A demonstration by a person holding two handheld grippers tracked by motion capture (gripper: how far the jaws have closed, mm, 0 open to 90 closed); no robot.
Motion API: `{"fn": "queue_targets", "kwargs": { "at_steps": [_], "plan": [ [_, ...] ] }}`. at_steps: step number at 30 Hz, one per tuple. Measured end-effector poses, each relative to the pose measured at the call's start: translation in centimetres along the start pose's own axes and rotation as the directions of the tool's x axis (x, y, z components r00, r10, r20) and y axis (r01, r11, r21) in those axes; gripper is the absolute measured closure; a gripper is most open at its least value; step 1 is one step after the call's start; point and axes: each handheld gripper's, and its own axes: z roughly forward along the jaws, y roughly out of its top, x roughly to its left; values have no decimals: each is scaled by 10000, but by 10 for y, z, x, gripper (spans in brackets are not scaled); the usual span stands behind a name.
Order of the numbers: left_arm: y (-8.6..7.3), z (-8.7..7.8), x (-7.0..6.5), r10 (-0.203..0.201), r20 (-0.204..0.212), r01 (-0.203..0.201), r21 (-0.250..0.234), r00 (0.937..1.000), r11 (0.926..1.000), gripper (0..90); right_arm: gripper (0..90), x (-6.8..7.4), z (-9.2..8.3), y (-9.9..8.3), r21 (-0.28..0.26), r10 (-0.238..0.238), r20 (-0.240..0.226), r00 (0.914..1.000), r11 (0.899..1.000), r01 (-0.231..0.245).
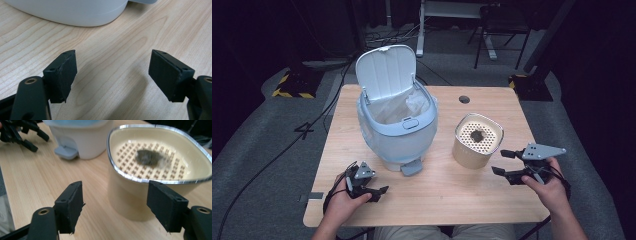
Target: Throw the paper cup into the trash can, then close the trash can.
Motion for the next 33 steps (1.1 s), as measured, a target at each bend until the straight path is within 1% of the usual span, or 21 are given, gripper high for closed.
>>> {"fn": "queue_targets", "kwargs": {
  "at_steps": [1,2,3,4,5,6,7,8,11,16,17,18,21,22,25,26,27,30,31,32,33],
  "plan": [
    [0,0,0,0,0,0,0,10000,10000,235,296,0,0,0,0,0,0,10000,10000,0],
    [0,-1,0,73,-33,-73,17,10000,10000,236,294,0,0,-7,379,-6,252,9997,9993,-3],
    [0,-1,0,73,-33,-73,17,10000,10000,239,294,0,0,-7,379,-6,252,9997,9993,-3],
    [0,-2,0,35,-62,-35,60,10000,10000,239,293,-1,1,-11,390,120,280,9995,9992,-131],
    [1,-3,0,-36,-212,39,141,9998,9999,250,291,-6,5,-20,536,497,177,9986,9973,-506],
    [1,-3,0,-36,-212,39,141,9998,9999,250,291,-6,5,-20,536,497,177,9986,9973,-506],
    [1,-4,1,-123,-140,124,75,9998,9999,250,291,-8,7,-24,621,611,208,9979,9961,-623],
    [2,-6,2,-213,-64,213,-65,9998,9998,247,290,-15,14,-35,989,753,410,9963,9920,-791],
    [3,-10,5,-253,5,253,-466,9997,9986,219,285,-21,22,-48,1182,1046,452,9935,9870,-1093],
    [8,-20,6,-410,76,415,-901,9991,9951,214,253,-26,33,-64,1339,1177,662,9908,9830,-1257],
    [11,-27,6,-392,32,393,-1088,9992,9933,215,228,-28,39,-71,1261,1183,787,9898,9838,-1276],
    [11,-27,6,-392,32,393,-1088,9992,9933,216,228,-28,39,-71,1261,1183,787,9898,9838,-1276],
    [18,-44,7,-354,46,357,-1643,9994,9858,221,220,-32,47,-82,1587,1316,1030,9859,9763,-1469],
    [18,-44,7,-354,46,357,-1643,9994,9858,224,220,-32,47,-82,1587,1316,1030,9859,9763,-1469],
    [22,-60,7,-122,-76,106,-1793,9999,9837,235,210,-34,52,-88,1821,1344,1099,9848,9713,-1529],
    [22,-60,7,-122,-76,106,-1793,9999,9837,236,210,-34,52,-88,1821,1344,1099,9848,9713,-1529],
    [24,-69,7,-137,-27,130,-1930,9999,9811,237,199,-35,53,-90,1710,1290,1171,9847,9741,-1480],
    [27,-77,7,-84,-55,71,-2082,9999,9781,239,197,-36,53,-91,1634,1353,1400,9809,9739,-1577],
    [31,-84,8,-40,28,46,-2277,10000,9737,241,196,-36,53,-92,1634,1277,1417,9816,9750,-1504],
    [31,-84,8,-40,28,46,-2277,10000,9737,243,196,-36,53,-92,1634,1277,1417,9816,9750,-1504],
    [35,-92,10,-24,113,51,-2462,9999,9692,246,182,-36,53,-94,1467,1246,1484,9810,9783,-1465]
  ]
}}
